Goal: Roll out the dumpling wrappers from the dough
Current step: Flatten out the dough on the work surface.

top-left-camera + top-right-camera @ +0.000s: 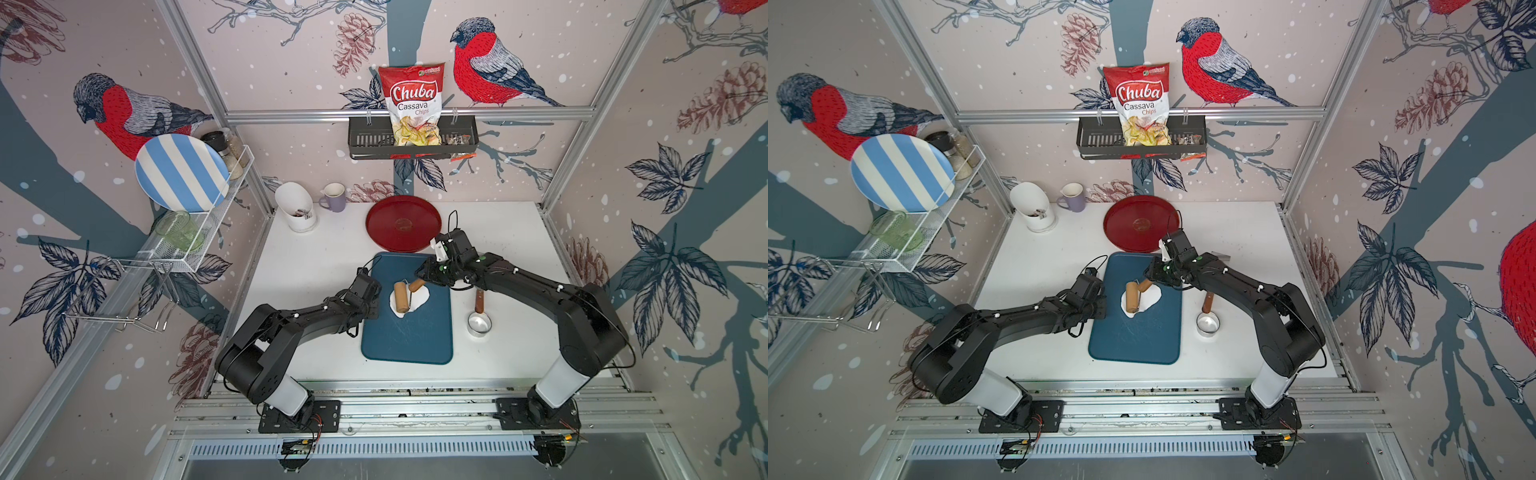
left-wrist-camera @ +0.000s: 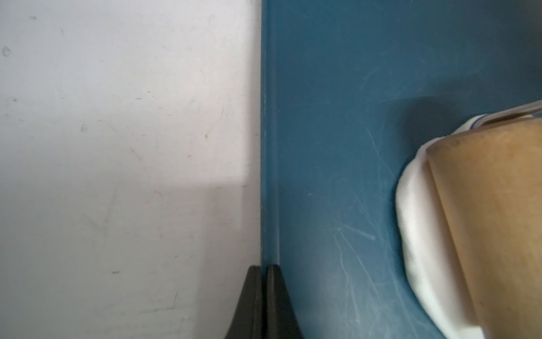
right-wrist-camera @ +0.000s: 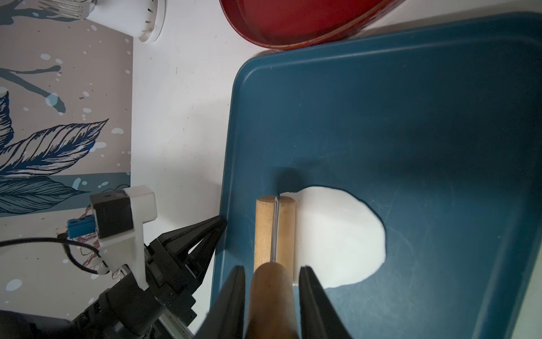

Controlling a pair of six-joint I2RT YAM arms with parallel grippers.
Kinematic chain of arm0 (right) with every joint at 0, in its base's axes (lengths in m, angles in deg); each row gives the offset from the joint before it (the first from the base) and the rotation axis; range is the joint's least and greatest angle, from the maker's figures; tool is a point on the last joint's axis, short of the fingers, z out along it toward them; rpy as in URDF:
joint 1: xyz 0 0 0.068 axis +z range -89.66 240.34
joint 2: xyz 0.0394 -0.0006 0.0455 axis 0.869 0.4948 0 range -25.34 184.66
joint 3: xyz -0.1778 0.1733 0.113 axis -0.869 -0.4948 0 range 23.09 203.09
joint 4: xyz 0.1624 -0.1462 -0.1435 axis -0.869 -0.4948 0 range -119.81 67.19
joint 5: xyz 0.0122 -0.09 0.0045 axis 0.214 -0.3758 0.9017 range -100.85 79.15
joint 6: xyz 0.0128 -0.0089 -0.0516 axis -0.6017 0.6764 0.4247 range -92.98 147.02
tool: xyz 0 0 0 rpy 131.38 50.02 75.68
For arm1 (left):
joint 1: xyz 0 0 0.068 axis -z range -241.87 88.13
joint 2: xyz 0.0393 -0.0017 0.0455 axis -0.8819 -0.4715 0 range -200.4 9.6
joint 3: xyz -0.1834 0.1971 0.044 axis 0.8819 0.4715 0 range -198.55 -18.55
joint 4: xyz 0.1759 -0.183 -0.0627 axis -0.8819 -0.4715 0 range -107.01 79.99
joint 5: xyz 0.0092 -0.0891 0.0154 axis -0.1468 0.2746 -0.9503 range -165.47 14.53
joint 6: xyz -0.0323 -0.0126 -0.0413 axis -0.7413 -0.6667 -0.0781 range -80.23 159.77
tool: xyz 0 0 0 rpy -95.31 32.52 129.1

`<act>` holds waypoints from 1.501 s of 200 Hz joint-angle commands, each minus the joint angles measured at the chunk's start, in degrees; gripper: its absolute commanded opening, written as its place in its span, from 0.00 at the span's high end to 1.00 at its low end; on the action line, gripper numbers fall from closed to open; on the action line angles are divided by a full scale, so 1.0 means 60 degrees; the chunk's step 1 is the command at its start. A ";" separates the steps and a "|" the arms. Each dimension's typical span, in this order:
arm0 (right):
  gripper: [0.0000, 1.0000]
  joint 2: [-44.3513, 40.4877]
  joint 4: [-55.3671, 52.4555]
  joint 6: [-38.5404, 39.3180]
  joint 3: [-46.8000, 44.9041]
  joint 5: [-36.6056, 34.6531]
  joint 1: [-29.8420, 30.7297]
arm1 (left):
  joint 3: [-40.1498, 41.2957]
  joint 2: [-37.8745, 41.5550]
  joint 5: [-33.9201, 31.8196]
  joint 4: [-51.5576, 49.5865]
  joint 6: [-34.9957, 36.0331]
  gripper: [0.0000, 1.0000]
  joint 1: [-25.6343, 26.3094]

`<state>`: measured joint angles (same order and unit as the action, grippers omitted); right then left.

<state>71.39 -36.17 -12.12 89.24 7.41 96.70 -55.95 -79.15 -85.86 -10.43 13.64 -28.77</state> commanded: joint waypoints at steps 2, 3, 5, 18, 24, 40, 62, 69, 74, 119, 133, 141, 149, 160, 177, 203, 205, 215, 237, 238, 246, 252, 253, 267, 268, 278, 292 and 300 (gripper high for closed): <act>1.00 -0.0008 0.0184 -0.0190 -0.0077 -0.0326 0.0024 | 0.0071 -0.0060 -0.0160 -0.0868 -0.0114 1.00 -0.0009; 1.00 -0.0001 0.0188 -0.0196 -0.0073 -0.0330 0.0029 | 0.0069 -0.0053 -0.0166 -0.0867 -0.0121 1.00 -0.0002; 1.00 0.0019 0.0180 -0.0189 -0.0076 -0.0333 0.0040 | 0.0072 -0.0049 -0.0160 -0.0867 -0.0115 1.00 -0.0018; 1.00 0.0083 0.0154 -0.0187 -0.0083 -0.0360 0.0113 | 0.0075 -0.0034 -0.0174 -0.0867 -0.0140 1.00 0.0000; 1.00 0.0109 0.0140 -0.0175 -0.0091 -0.0384 0.0147 | 0.0084 -0.0033 -0.0170 -0.0864 -0.0131 1.00 -0.0005; 1.00 0.0141 0.0111 -0.0176 -0.0134 -0.0472 0.0244 | 0.0090 -0.0004 -0.0174 -0.0866 -0.0138 1.00 0.0005; 1.00 0.0153 0.0073 -0.0187 -0.0171 -0.0642 0.0348 | 0.0097 -0.0003 -0.0172 -0.0852 -0.0128 1.00 -0.0010; 1.00 0.0166 0.0037 -0.0196 -0.0171 -0.0706 0.0392 | 0.0102 -0.0015 -0.0173 -0.0853 -0.0132 1.00 0.0001; 1.00 0.0167 0.0045 -0.0201 -0.0171 -0.0735 0.0413 | 0.0105 -0.0005 -0.0173 -0.0841 -0.0138 1.00 -0.0006; 1.00 0.0415 0.0001 -0.0395 -0.0158 -0.0959 0.0631 | 0.0140 0.0040 -0.0155 -0.0837 -0.0149 1.00 0.0003; 1.00 0.0497 0.0028 -0.0445 -0.0170 -0.1006 0.0691 | 0.0154 0.0070 -0.0137 -0.0837 -0.0156 1.00 -0.0012; 1.00 0.0530 0.0052 -0.0493 -0.0205 -0.1011 0.0708 | 0.0147 0.0084 -0.0131 -0.0837 -0.0142 1.00 0.0004; 1.00 0.0535 0.0108 -0.0522 -0.0267 -0.1020 0.0714 | 0.0157 0.0094 -0.0130 -0.0844 -0.0144 1.00 -0.0008; 1.00 0.0549 0.0134 -0.0551 -0.0302 -0.1049 0.0714 | 0.0166 0.0114 -0.0130 -0.0837 -0.0158 1.00 -0.0003; 1.00 0.0529 0.0096 -0.0511 -0.0331 -0.1062 0.0704 | 0.0168 0.0121 -0.0132 -0.0852 -0.0166 1.00 -0.0011; 1.00 0.0392 -0.0058 -0.0361 -0.0333 -0.1227 0.0648 | 0.0143 0.0085 -0.0160 -0.0888 -0.0177 1.00 -0.0009; 1.00 0.0370 -0.0098 -0.0340 -0.0325 -0.1227 0.0612 | 0.0138 0.0085 -0.0166 -0.0894 -0.0180 1.00 -0.0020; 1.00 0.0207 -0.0197 -0.0262 -0.0416 -0.1257 0.0427 | 0.0140 0.0099 -0.0158 -0.0910 -0.0173 1.00 -0.0003; 1.00 -0.0214 -0.0140 -0.0120 -0.0736 -0.1253 0.0062 | 0.0145 0.0111 -0.0187 -0.0910 -0.0177 1.00 -0.0016; 1.00 -0.0221 -0.0150 -0.0109 -0.0732 -0.1262 0.0063 | 0.0136 0.0112 -0.0187 -0.0910 -0.0174 1.00 -0.0020; 1.00 -0.0242 -0.0189 -0.0039 -0.0713 -0.1237 0.0089 | 0.0125 0.0077 -0.0201 -0.0909 -0.0172 1.00 0.0002; 1.00 -0.0220 -0.0204 0.0009 -0.0678 -0.1188 0.0141 | 0.0099 0.0052 -0.0201 -0.0920 -0.0186 1.00 -0.0001; 1.00 -0.0217 -0.0204 0.0006 -0.0673 -0.1178 0.0153 | 0.0105 0.0046 -0.0201 -0.0923 -0.0186 1.00 -0.0005; 1.00 -0.0141 -0.0138 0.0035 -0.0612 -0.0988 0.0340 | 0.0046 -0.0042 -0.0216 -0.0961 -0.0171 1.00 -0.0008; 1.00 -0.0140 -0.0134 0.0041 -0.0611 -0.0961 0.0355 | 0.0042 -0.0052 -0.0216 -0.0965 -0.0171 1.00 -0.0002; 1.00 -0.0097 -0.0049 0.0046 -0.0610 -0.0791 0.0502 | 0.0018 -0.0080 -0.0218 -0.0995 -0.0170 1.00 0.0000; 1.00 -0.0043 0.0050 0.0053 -0.0646 -0.0560 0.0670 | 0.0037 -0.0075 -0.0216 -0.1013 -0.0173 1.00 -0.0001; 1.00 -0.0041 0.0069 0.0097 -0.0693 -0.0521 0.0770 | 0.0033 -0.0051 -0.0240 -0.1013 -0.0188 1.00 -0.0014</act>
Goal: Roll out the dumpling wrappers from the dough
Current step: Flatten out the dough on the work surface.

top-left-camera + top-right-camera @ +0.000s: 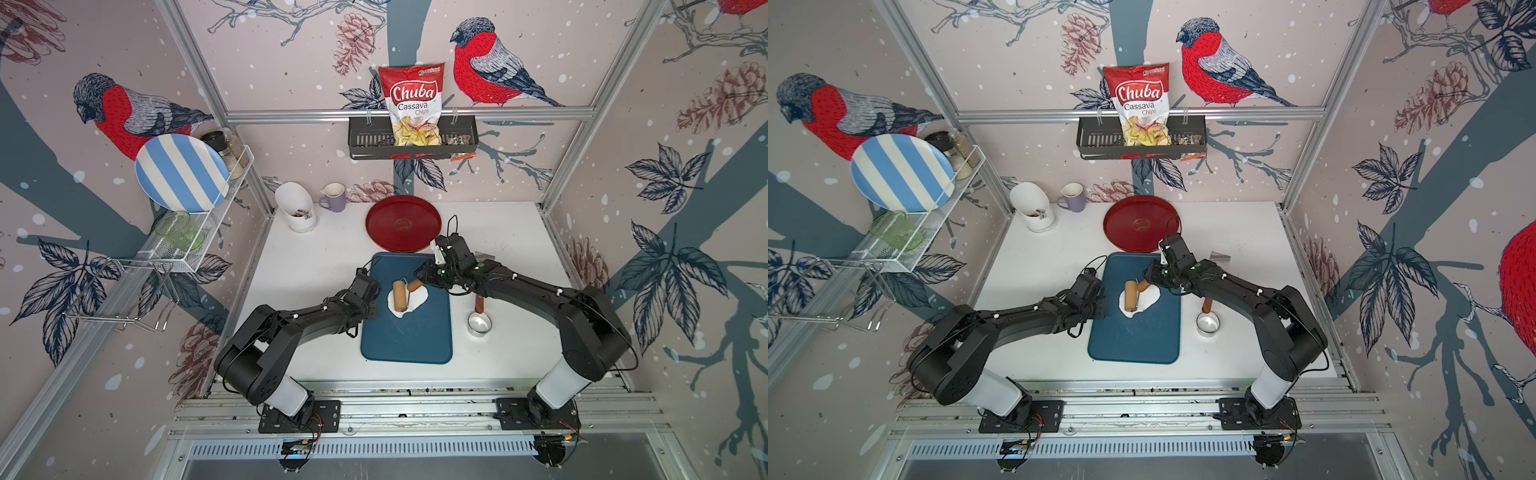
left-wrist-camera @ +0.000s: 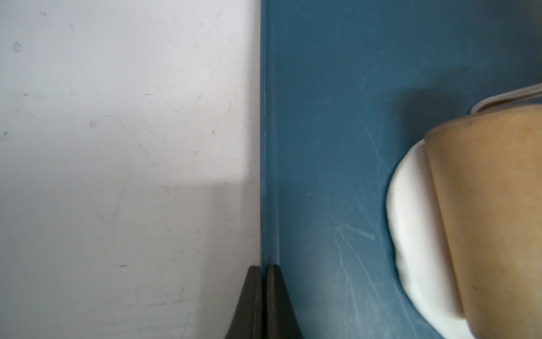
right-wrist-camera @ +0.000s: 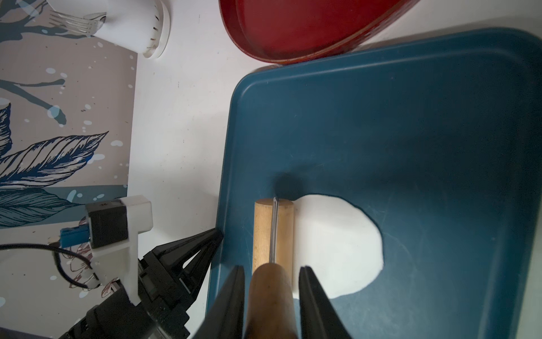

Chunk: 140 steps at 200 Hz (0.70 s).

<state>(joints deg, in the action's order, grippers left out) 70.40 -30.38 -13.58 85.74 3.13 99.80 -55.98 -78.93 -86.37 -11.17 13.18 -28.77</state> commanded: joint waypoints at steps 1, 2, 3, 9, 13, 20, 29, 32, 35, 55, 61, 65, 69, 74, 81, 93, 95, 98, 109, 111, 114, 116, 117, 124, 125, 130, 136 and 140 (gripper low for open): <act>1.00 0.0132 -0.0894 0.0346 -0.0112 0.0192 0.0251 | 0.0032 -0.0078 -0.0151 -0.0889 -0.0111 1.00 -0.0011; 1.00 0.0129 -0.0893 0.0348 -0.0121 0.0191 0.0265 | 0.0037 -0.0081 -0.0149 -0.0889 -0.0117 1.00 -0.0010; 1.00 0.0135 -0.0899 0.0349 -0.0125 0.0190 0.0271 | 0.0039 -0.0082 -0.0155 -0.0889 -0.0113 1.00 -0.0010; 1.00 0.0129 -0.0948 0.0379 -0.0164 0.0197 0.0292 | 0.0029 -0.0069 -0.0168 -0.0901 -0.0121 1.00 0.0001; 1.00 0.0119 -0.0961 0.0401 -0.0197 0.0215 0.0282 | 0.0030 -0.0064 -0.0175 -0.0915 -0.0123 1.00 -0.0005; 1.00 0.0078 -0.1008 0.0441 -0.0272 0.0205 0.0257 | 0.0038 -0.0072 -0.0176 -0.0926 -0.0132 1.00 -0.0001; 1.00 -0.0013 -0.1020 0.0495 -0.0392 0.0164 0.0188 | 0.0036 -0.0084 -0.0184 -0.0924 -0.0123 1.00 -0.0009; 1.00 -0.0048 -0.1013 0.0508 -0.0430 0.0161 0.0143 | 0.0036 -0.0084 -0.0177 -0.0923 -0.0126 1.00 0.0002; 1.00 -0.0075 -0.1020 0.0522 -0.0480 0.0153 0.0095 | 0.0030 -0.0095 -0.0176 -0.0932 -0.0124 1.00 -0.0010; 1.00 -0.0328 -0.1218 0.0692 -0.0609 0.0150 -0.0249 | 0.0015 -0.0113 -0.0189 -0.0918 -0.0136 1.00 -0.0003; 1.00 -0.0425 -0.1267 0.0757 -0.0627 0.0142 -0.0349 | 0.0013 -0.0106 -0.0179 -0.0919 -0.0132 1.00 -0.0004; 1.00 -0.0454 -0.1306 0.0807 -0.0628 0.0132 -0.0380 | 0.0021 -0.0109 -0.0189 -0.0915 -0.0137 1.00 -0.0011; 1.00 -0.0489 -0.1341 0.0855 -0.0614 0.0131 -0.0394 | 0.0019 -0.0113 -0.0190 -0.0911 -0.0130 1.00 -0.0011; 1.00 -0.0503 -0.1390 0.0911 -0.0567 0.0109 -0.0410 | 0.0021 -0.0118 -0.0187 -0.0901 -0.0130 1.00 -0.0007; 1.00 -0.0487 -0.1477 0.0970 -0.0481 0.0103 -0.0411 | 0.0024 -0.0126 -0.0187 -0.0899 -0.0136 1.00 -0.0002; 1.00 -0.0379 -0.1488 0.0976 -0.0333 0.0206 -0.0369 | 0.0000 -0.0157 -0.0176 -0.0889 -0.0124 1.00 -0.0002; 1.00 -0.0351 -0.1472 0.0979 -0.0305 0.0234 -0.0356 | 0.0010 -0.0157 -0.0176 -0.0889 -0.0117 1.00 0.0000; 1.00 -0.0321 -0.1440 0.0967 -0.0269 0.0272 -0.0328 | 0.0012 -0.0157 -0.0178 -0.0889 -0.0110 1.00 -0.0010; 1.00 -0.0170 -0.1324 0.0922 -0.0075 0.0417 -0.0204 | 0.0001 -0.0156 -0.0177 -0.0889 -0.0131 1.00 -0.0010; 1.00 -0.0131 -0.1300 0.0911 -0.0035 0.0434 -0.0183 | 0.0010 -0.0157 -0.0176 -0.0889 -0.0133 1.00 -0.0020; 1.00 -0.0100 -0.1277 0.0887 0.0036 0.0469 -0.0129 | 0.0003 -0.0150 -0.0176 -0.0889 -0.0127 1.00 -0.0001; 1.00 -0.0047 -0.1262 0.0873 0.0091 0.0487 -0.0102 | -0.0001 -0.0148 -0.0180 -0.0889 -0.0125 1.00 -0.0004; 1.00 -0.0034 -0.1252 0.0868 0.0113 0.0492 -0.0080 | -0.0001 -0.0152 -0.0178 -0.0889 -0.0125 1.00 0.0001; 1.00 0.0093 -0.1207 0.0818 0.0313 0.0578 0.0022 | 0.0005 -0.0143 -0.0177 -0.0889 -0.0111 1.00 -0.0003; 1.00 0.0117 -0.1203 0.0811 0.0334 0.0589 0.0040 | 0.0009 -0.0143 -0.0184 -0.0889 -0.0110 1.00 -0.0006; 1.00 0.0206 -0.1181 0.0786 0.0500 0.0648 0.0142 | 0.0002 -0.0140 -0.0176 -0.0889 -0.0110 1.00 -0.0005; 1.00 0.0352 -0.1148 0.0742 0.0672 0.0726 0.0244 | 0.0006 -0.0154 -0.0176 -0.0889 -0.0118 1.00 -0.0008; 1.00 0.0432 -0.1130 0.0714 0.0788 0.0765 0.0328 | 0.0001 -0.0166 -0.0176 -0.0893 -0.0124 1.00 -0.0004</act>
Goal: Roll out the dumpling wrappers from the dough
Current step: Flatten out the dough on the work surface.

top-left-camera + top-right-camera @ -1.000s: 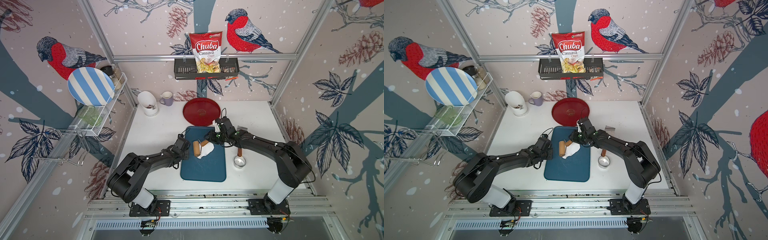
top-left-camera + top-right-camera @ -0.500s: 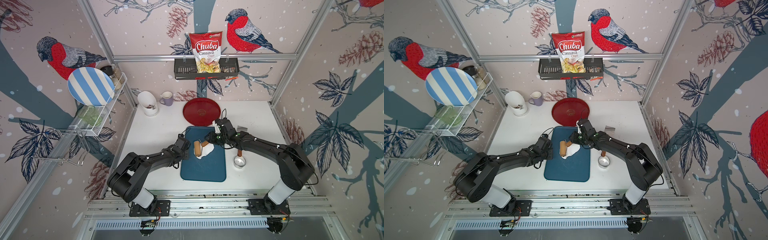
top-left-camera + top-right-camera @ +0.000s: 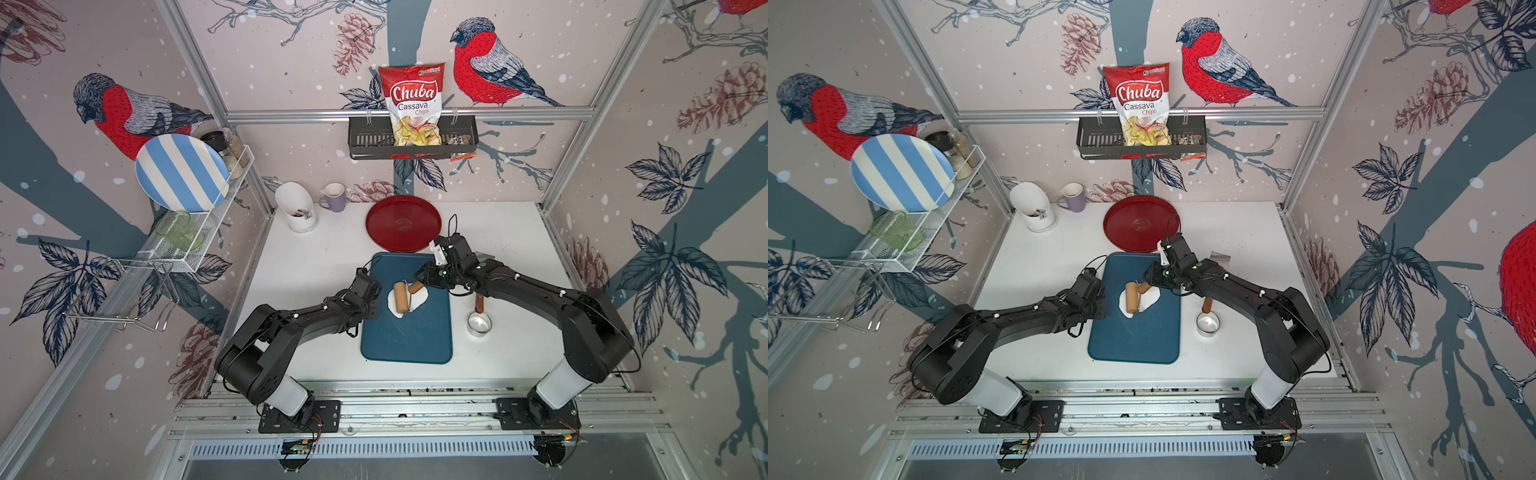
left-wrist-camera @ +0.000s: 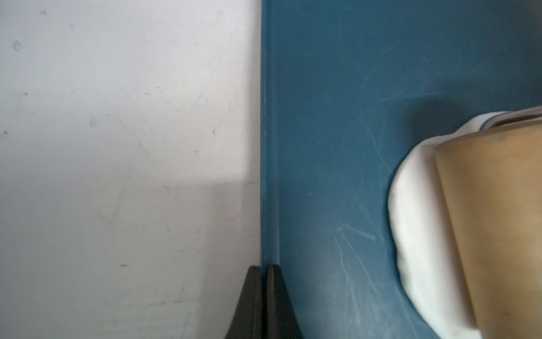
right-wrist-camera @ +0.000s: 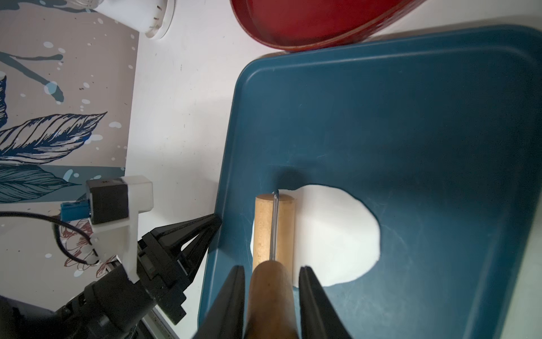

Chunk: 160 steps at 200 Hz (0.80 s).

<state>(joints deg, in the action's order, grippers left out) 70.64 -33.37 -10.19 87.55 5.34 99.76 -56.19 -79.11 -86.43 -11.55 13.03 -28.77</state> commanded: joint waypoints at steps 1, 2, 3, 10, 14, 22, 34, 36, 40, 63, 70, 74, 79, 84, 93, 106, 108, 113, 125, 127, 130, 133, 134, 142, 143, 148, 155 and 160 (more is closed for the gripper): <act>1.00 0.0422 -0.0621 0.0136 0.0510 0.0403 0.0347 | 0.0043 -0.0132 -0.0165 -0.0829 -0.0098 1.00 -0.0006; 1.00 0.0437 -0.0616 0.0137 0.0537 0.0420 0.0375 | 0.0039 -0.0123 -0.0165 -0.0828 -0.0091 1.00 -0.0008; 1.00 0.0460 -0.0621 0.0130 0.0558 0.0443 0.0396 | 0.0044 -0.0125 -0.0165 -0.0828 -0.0088 1.00 -0.0009; 1.00 0.0611 -0.0598 0.0121 0.0759 0.0518 0.0527 | 0.0046 -0.0120 -0.0167 -0.0827 -0.0090 1.00 -0.0021; 1.00 0.0704 -0.0620 0.0109 0.0859 0.0570 0.0577 | 0.0046 -0.0135 -0.0165 -0.0827 -0.0097 1.00 -0.0015; 1.00 0.0832 -0.0599 0.0087 0.1005 0.0660 0.0644 | 0.0037 -0.0138 -0.0165 -0.0827 -0.0090 1.00 -0.0007; 1.00 0.0920 -0.0569 0.0057 0.1136 0.0715 0.0659 | 0.0045 -0.0142 -0.0165 -0.0813 -0.0084 1.00 -0.0001; 1.00 0.0910 -0.0561 0.0051 0.1150 0.0708 0.0654 | 0.0045 -0.0139 -0.0165 -0.0816 -0.0091 1.00 -0.0004; 1.00 0.0886 -0.0554 0.0057 0.1186 0.0701 0.0638 | 0.0045 -0.0135 -0.0165 -0.0826 -0.0085 1.00 0.0001; 1.00 0.0599 -0.0451 0.0063 0.1239 0.0600 0.0481 | 0.0051 -0.0084 -0.0185 -0.0826 -0.0101 1.00 -0.0011; 1.00 0.0470 -0.0389 0.0048 0.1224 0.0585 0.0420 | 0.0062 -0.0084 -0.0205 -0.0827 -0.0101 1.00 -0.0019; 1.00 0.0398 -0.0359 0.0049 0.1221 0.0591 0.0384 | 0.0068 -0.0076 -0.0206 -0.0827 -0.0101 1.00 -0.0001; 1.00 0.0321 -0.0331 0.0050 0.1212 0.0608 0.0341 | 0.0070 -0.0066 -0.0209 -0.0831 -0.0110 1.00 -0.0009; 1.00 0.0234 -0.0270 0.0051 0.1194 0.0613 0.0292 | 0.0070 -0.0069 -0.0209 -0.0834 -0.0115 1.00 -0.0009; 1.00 0.0048 -0.0174 0.0035 0.1144 0.0626 0.0211 | 0.0077 -0.0056 -0.0210 -0.0863 -0.0126 0.97 -0.0010; 1.00 -0.0161 -0.0101 0.0083 0.1117 0.0665 0.0073 | 0.0073 -0.0016 -0.0234 -0.0885 -0.0135 0.86 -0.0009; 1.00 -0.0191 -0.0111 0.0091 0.1120 0.0663 0.0060 | 0.0077 -0.0012 -0.0237 -0.0893 -0.0141 0.84 -0.0020; 1.00 -0.0258 -0.0114 0.0103 0.1113 0.0657 0.0000 | 0.0089 0.0020 -0.0250 -0.0920 -0.0154 0.79 -0.0016; 1.00 -0.0429 -0.0139 0.0123 0.1075 0.0633 -0.0175 | 0.0115 0.0115 -0.0279 -0.0944 -0.0177 0.68 -0.0020; 1.00 -0.0453 -0.0131 0.0119 0.1076 0.0636 -0.0214 | 0.0121 0.0138 -0.0289 -0.0952 -0.0191 0.67 -0.0012; 1.00 -0.0495 -0.0120 0.0121 0.1058 0.0631 -0.0280 | 0.0126 0.0167 -0.0296 -0.0967 -0.0200 0.64 -0.0010; 1.00 -0.0543 -0.0125 0.0123 0.1036 0.0632 -0.0338 | 0.0148 0.0209 -0.0312 -0.0980 -0.0205 0.62 -0.0015; 1.00 -0.0550 -0.0120 0.0123 0.1034 0.0630 -0.0363 | 0.0150 0.0217 -0.0312 -0.0992 -0.0210 0.62 -0.0012; 1.00 -0.0659 -0.0114 0.0151 0.0986 0.0614 -0.0572 | 0.0161 0.0340 -0.0361 -0.1046 -0.0254 0.56 -0.0014; 1.00 -0.0667 -0.0114 0.0151 0.0987 0.0614 -0.0597 | 0.0171 0.0355 -0.0366 -0.1054 -0.0249 0.55 -0.0012; 1.00 -0.0722 -0.0140 0.0176 0.0975 0.0609 -0.0740 | 0.0174 0.0444 -0.0403 -0.1084 -0.0260 0.53 -0.0017; 1.00 -0.0822 -0.0173 0.0189 0.0939 0.0599 -0.0971 | 0.0186 0.0586 -0.0447 -0.1144 -0.0285 0.51 -0.0017; 1.00 -0.0888 -0.0178 0.0216 0.0925 0.0598 -0.1120 | 0.0185 0.0705 -0.0482 -0.1199 -0.0282 0.49 -0.0019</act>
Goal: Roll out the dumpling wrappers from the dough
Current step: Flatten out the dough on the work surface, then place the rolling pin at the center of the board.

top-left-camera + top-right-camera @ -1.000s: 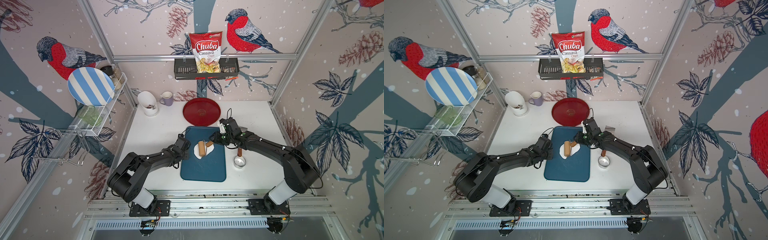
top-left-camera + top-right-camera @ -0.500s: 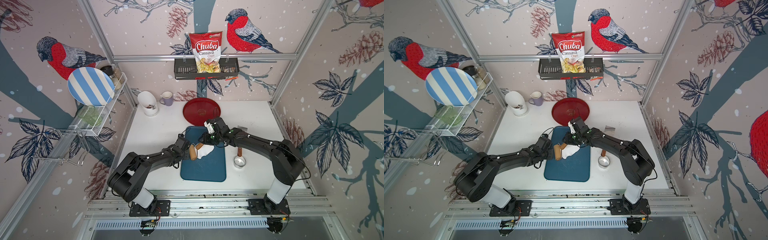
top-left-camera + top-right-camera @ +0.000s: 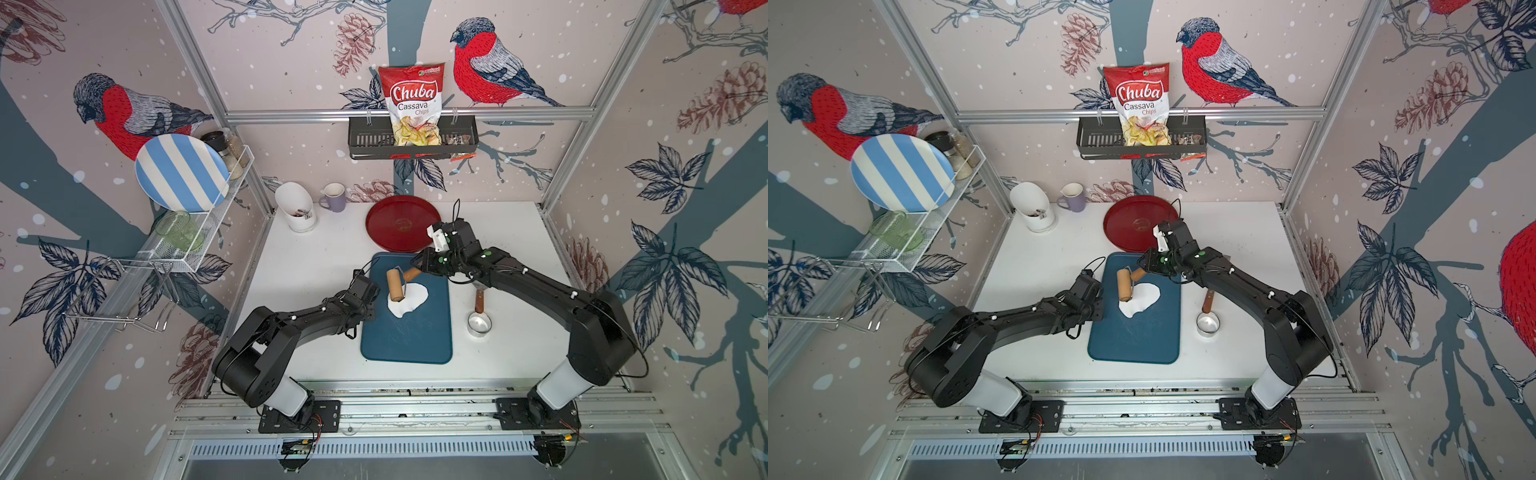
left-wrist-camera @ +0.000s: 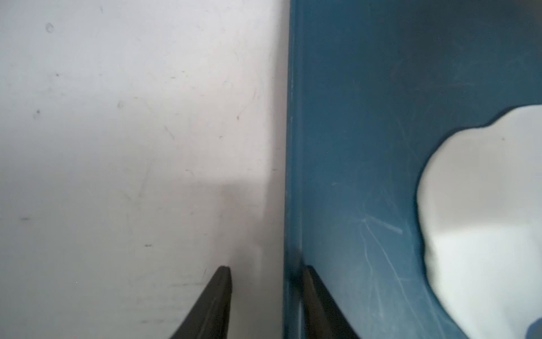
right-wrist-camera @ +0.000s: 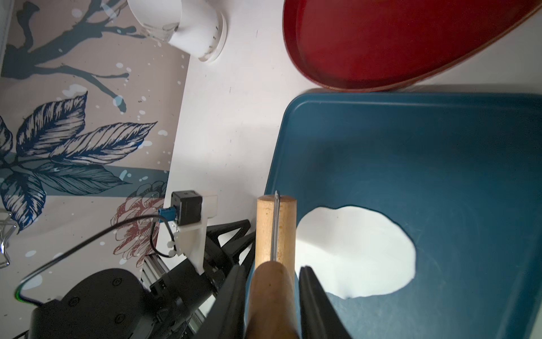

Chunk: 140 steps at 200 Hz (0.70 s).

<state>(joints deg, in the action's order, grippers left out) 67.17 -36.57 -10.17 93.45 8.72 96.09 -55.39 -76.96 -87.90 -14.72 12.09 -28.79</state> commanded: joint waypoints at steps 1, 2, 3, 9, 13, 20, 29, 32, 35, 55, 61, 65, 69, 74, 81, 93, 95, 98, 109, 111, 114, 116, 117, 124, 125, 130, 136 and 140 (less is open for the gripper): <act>1.00 -0.0320 0.0349 0.0224 -0.0063 0.0034 -0.0552 | 0.0048 0.0364 -0.0248 -0.0683 -0.0136 0.49 -0.0018; 1.00 -0.0325 0.0347 0.0230 -0.0066 0.0034 -0.0596 | 0.0047 0.0379 -0.0260 -0.0696 -0.0134 0.48 -0.0012; 1.00 -0.0342 0.0346 0.0241 -0.0067 0.0034 -0.0633 | 0.0054 0.0401 -0.0267 -0.0710 -0.0141 0.48 -0.0009; 1.00 -0.0429 0.0330 0.0285 -0.0072 0.0014 -0.0841 | 0.0047 0.0545 -0.0335 -0.0797 -0.0159 0.45 -0.0006; 1.00 -0.0477 0.0309 0.0316 -0.0054 -0.0014 -0.0993 | 0.0035 0.0645 -0.0373 -0.0854 -0.0162 0.44 -0.0010; 1.00 -0.0567 0.0287 0.0379 -0.0044 -0.0074 -0.1246 | 0.0012 0.0821 -0.0443 -0.0964 -0.0176 0.42 -0.0009; 1.00 -0.0641 0.0240 0.0462 0.0001 -0.0181 -0.1533 | -0.0009 0.1068 -0.0545 -0.1084 -0.0190 0.40 -0.0006; 1.00 -0.0666 0.0220 0.0490 0.0027 -0.0205 -0.1671 | -0.0012 0.1139 -0.0585 -0.1126 -0.0195 0.38 -0.0007; 1.00 -0.0680 0.0203 0.0504 0.0046 -0.0214 -0.1787 | -0.0014 0.1238 -0.0607 -0.1162 -0.0204 0.38 -0.0017; 1.00 -0.0688 0.0268 0.0585 0.0117 -0.0401 -0.2568 | 0.0038 0.1881 -0.0741 -0.1263 -0.0273 0.29 -0.0010; 1.00 -0.0639 0.0344 0.0608 0.0128 -0.0391 -0.2802 | 0.0067 0.2084 -0.0772 -0.1267 -0.0289 0.25 -0.0012; 1.00 -0.0592 0.0381 0.0617 0.0132 -0.0391 -0.2961 | 0.0080 0.2208 -0.0784 -0.1272 -0.0293 0.23 -0.0006; 1.00 -0.0533 0.0409 0.0590 0.0141 -0.0398 -0.3117 | 0.0102 0.2333 -0.0806 -0.1287 -0.0305 0.20 -0.0007; 1.00 -0.0469 0.0427 0.0575 0.0196 -0.0360 -0.3310 | 0.0124 0.2489 -0.0836 -0.1295 -0.0335 0.17 -0.0006; 1.00 -0.0346 0.0551 0.0584 0.0246 -0.0265 -0.3546 | 0.0142 0.2666 -0.0851 -0.1304 -0.0330 0.13 -0.0007; 1.00 -0.0133 0.0752 0.0517 0.0311 -0.0279 -0.3903 | 0.0212 0.2986 -0.0824 -0.1282 -0.0312 0.05 -0.0006; 1.00 -0.0087 0.0795 0.0515 0.0331 -0.0257 -0.3957 | 0.0219 0.3027 -0.0817 -0.1270 -0.0309 0.05 -0.0009; 1.00 -0.0018 0.0859 0.0515 0.0366 -0.0215 -0.4032 | 0.0253 0.3104 -0.0802 -0.1250 -0.0285 0.05 -0.0017; 1.00 0.0296 0.1008 0.0529 0.0537 -0.0129 -0.4281 | 0.0322 0.3332 -0.0734 -0.1181 -0.0267 0.05 -0.0007; 1.00 0.0368 0.1012 0.0537 0.0578 -0.0124 -0.4327 | 0.0331 0.3366 -0.0714 -0.1153 -0.0250 0.05 -0.0006; 1.00 0.0473 0.1029 0.0543 0.0657 -0.0103 -0.4379 | 0.0349 0.3424 -0.0669 -0.1136 -0.0230 0.05 -0.0007; 1.00 0.0566 0.1043 0.0555 0.0696 -0.0085 -0.4410 | 0.0371 0.3463 -0.0646 -0.1105 -0.0223 0.05 -0.0017; 1.00 0.0587 0.1046 0.0557 0.0724 -0.0069 -0.4429 | 0.0377 0.3481 -0.0635 -0.1090 -0.0222 0.05 -0.0011; 1.00 0.0900 0.1053 0.0580 0.0921 0.0093 -0.4585 | 0.0437 0.3596 -0.0596 -0.1017 -0.0214 0.05 -0.0006; 1.00 0.0944 0.1050 0.0584 0.0954 0.0122 -0.4605 | 0.0439 0.3614 -0.0588 -0.1010 -0.0210 0.05 -0.0013; 1.00 0.1173 0.1086 0.0575 0.1084 0.0255 -0.4694 | 0.0481 0.3678 -0.0561 -0.0978 -0.0219 0.05 -0.0006; 1.00 0.1410 0.1185 0.0527 0.1194 0.0374 -0.4817 | 0.0524 0.3753 -0.0527 -0.0931 -0.0212 0.05 -0.0007; 1.00 0.1562 0.1239 0.0488 0.1261 0.0475 -0.4899 | 0.0547 0.3786 -0.0514 -0.0901 -0.0202 0.05 -0.0013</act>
<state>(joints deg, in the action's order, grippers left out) 72.54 -34.23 -7.33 98.50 7.65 68.75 -52.94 -55.59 -91.92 -21.23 10.23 -28.79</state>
